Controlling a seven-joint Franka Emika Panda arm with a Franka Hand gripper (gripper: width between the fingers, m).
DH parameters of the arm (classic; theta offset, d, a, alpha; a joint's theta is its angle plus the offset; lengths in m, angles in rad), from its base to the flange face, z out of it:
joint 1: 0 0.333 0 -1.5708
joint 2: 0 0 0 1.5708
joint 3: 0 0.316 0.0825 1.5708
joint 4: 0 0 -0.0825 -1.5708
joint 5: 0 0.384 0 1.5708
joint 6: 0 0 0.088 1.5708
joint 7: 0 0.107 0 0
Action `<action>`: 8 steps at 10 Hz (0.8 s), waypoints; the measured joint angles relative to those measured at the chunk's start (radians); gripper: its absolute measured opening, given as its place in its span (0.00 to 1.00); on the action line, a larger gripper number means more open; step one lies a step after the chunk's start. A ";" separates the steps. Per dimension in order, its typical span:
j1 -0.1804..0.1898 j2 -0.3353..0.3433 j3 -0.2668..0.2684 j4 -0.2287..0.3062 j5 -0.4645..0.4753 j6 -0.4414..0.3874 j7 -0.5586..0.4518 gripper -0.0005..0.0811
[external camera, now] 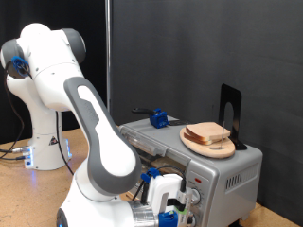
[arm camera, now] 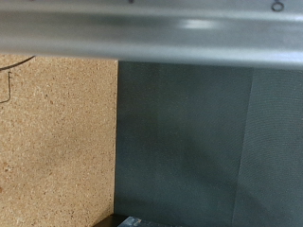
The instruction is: Make a piece of toast with the oven
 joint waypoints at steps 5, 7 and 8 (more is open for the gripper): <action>-0.001 -0.011 -0.006 -0.011 -0.002 0.019 -0.019 0.28; -0.001 -0.009 -0.010 -0.025 -0.003 0.024 -0.033 0.67; -0.001 -0.009 -0.014 -0.028 -0.003 0.025 -0.036 0.67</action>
